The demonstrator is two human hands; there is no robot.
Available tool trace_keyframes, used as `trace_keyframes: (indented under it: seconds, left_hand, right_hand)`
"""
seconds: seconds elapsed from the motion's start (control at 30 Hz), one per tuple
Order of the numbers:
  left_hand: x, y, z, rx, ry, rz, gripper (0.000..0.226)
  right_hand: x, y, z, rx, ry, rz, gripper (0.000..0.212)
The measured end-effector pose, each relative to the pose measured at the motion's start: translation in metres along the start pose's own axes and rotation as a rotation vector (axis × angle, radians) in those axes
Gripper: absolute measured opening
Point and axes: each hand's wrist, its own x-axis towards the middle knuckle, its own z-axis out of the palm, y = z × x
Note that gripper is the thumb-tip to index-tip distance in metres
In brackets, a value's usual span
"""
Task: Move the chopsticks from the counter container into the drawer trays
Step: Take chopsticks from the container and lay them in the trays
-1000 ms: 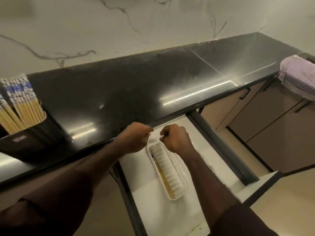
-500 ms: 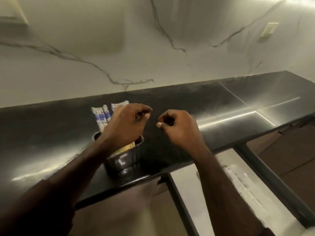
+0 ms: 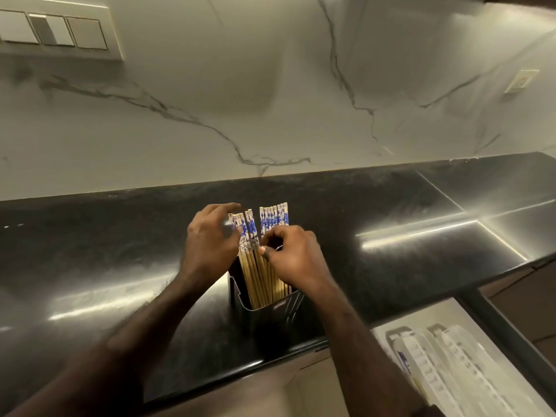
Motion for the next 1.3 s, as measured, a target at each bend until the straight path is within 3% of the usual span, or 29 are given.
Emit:
trace_keyframes:
  seconds: [0.13, 0.4, 0.73, 1.07, 1.3]
  left_hand:
    - [0.003, -0.014, 0.013, -0.039, -0.062, -0.199, 0.056]
    - [0.002, -0.011, 0.028, -0.208, -0.067, -0.294, 0.033]
    - [0.005, -0.023, 0.028, -0.523, -0.047, -0.531, 0.021]
    - [0.003, -0.02, 0.023, -0.556, -0.053, -0.501, 0.021]
    - [0.007, -0.001, 0.007, -0.593, -0.105, -0.365, 0.022]
  right_hand:
    - [0.009, 0.007, 0.014, 0.0, -0.064, 0.071, 0.024]
    - [0.019, 0.016, 0.031, 0.021, -0.214, 0.133, 0.042]
    - [0.024, 0.021, 0.036, 0.01, -0.206, 0.145, 0.041]
    - [0.02, 0.019, 0.04, 0.051, -0.181, 0.148, 0.034]
    - [0.015, 0.009, 0.037, 0.093, -0.212, 0.12, 0.038]
